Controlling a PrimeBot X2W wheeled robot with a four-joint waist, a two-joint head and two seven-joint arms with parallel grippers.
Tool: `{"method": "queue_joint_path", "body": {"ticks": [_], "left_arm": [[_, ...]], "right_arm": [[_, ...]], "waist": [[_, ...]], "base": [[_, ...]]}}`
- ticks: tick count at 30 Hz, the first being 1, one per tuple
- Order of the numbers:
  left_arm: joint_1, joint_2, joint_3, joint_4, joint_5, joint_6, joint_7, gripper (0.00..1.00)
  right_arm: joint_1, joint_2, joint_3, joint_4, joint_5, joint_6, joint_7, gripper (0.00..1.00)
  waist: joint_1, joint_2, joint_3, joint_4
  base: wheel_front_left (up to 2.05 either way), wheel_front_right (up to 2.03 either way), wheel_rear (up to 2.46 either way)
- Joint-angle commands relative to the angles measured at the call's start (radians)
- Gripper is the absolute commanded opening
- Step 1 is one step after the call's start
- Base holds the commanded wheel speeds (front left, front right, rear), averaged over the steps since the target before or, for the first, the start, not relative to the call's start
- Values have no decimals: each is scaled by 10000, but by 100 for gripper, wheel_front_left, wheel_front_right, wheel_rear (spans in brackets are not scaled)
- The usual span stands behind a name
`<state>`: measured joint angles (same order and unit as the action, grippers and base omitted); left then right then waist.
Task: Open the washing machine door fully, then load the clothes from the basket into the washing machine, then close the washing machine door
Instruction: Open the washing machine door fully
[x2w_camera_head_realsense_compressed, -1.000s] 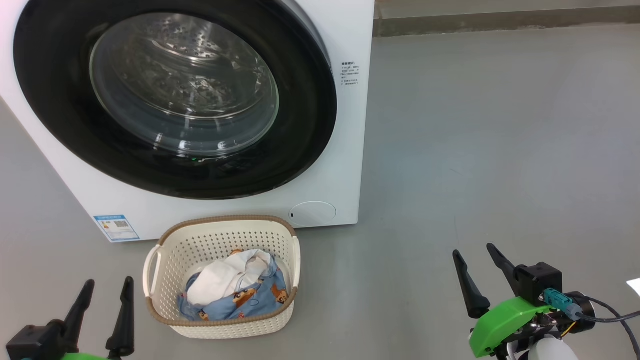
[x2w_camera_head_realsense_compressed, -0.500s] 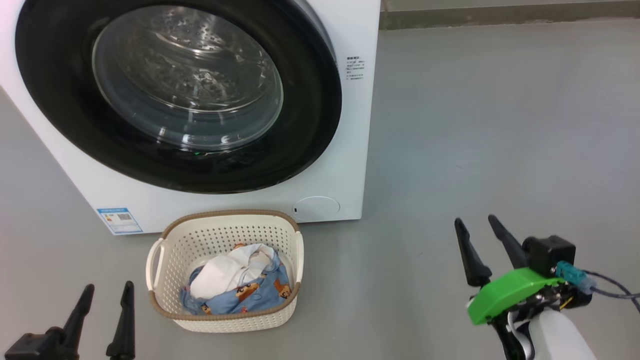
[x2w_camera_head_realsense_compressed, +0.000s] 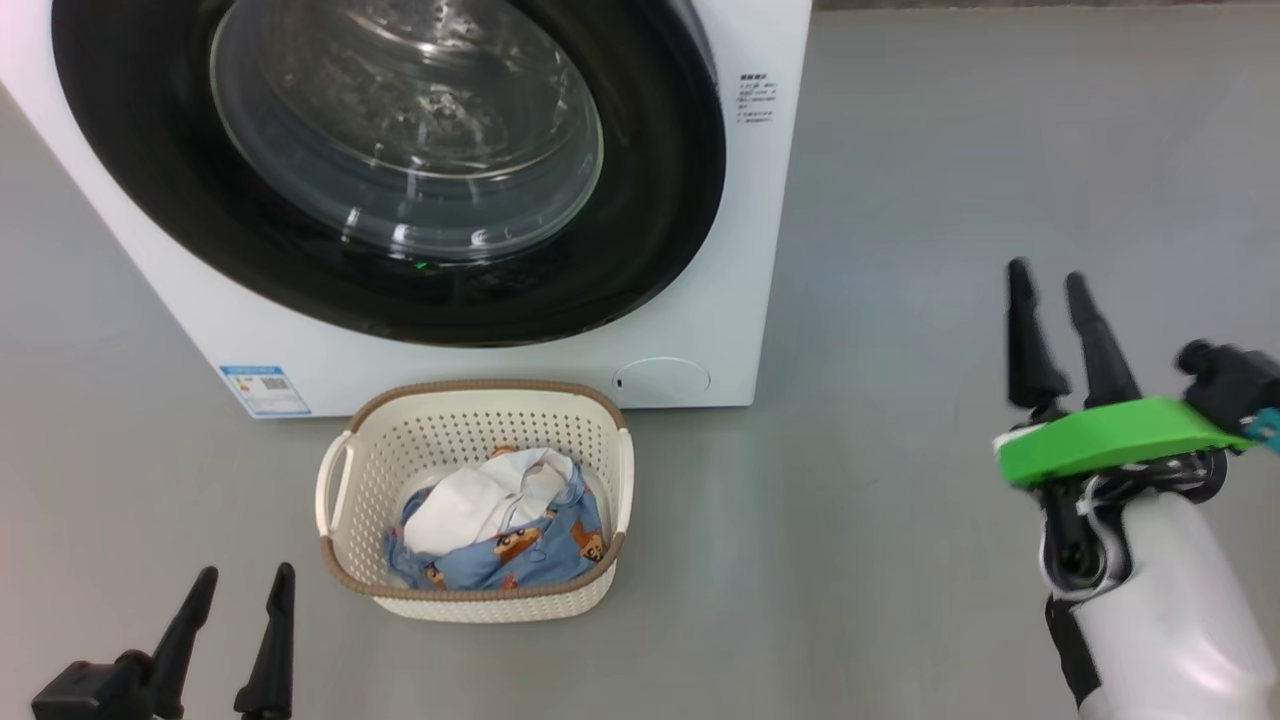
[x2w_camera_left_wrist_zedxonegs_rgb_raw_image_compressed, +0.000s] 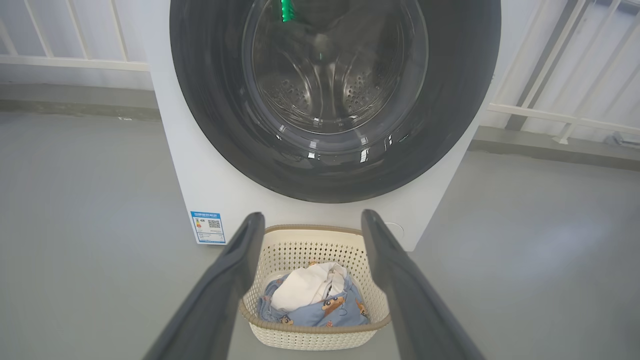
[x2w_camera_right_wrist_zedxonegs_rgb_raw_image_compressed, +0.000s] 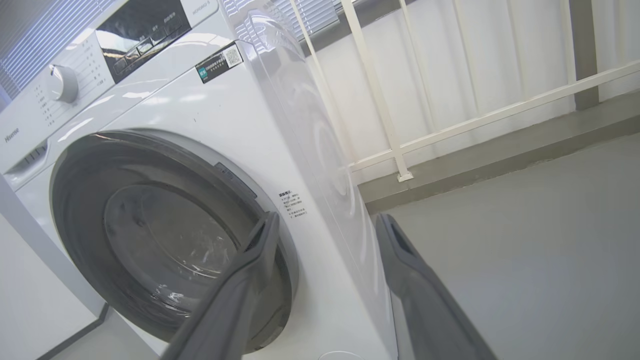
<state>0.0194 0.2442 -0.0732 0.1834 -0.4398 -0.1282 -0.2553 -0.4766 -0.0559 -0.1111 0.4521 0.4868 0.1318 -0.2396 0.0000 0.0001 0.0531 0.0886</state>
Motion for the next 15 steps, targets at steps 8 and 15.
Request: {"method": "queue_joint_path", "body": {"ticks": [8,15], "left_arm": [[-680,507,122,-357,-318,-25,-65,100],[-1021,642,-160,-519,-504,-25,-65,100]], "right_arm": [[-1416,57,-84,-115,3583,-11,82,0],[-2317,57,-532,31,6067,-11,656,0]], "waist": [[0,-1,709,407],[0,-1,1236,653]], "base": [[0,0,0],[0,0,0]]}}
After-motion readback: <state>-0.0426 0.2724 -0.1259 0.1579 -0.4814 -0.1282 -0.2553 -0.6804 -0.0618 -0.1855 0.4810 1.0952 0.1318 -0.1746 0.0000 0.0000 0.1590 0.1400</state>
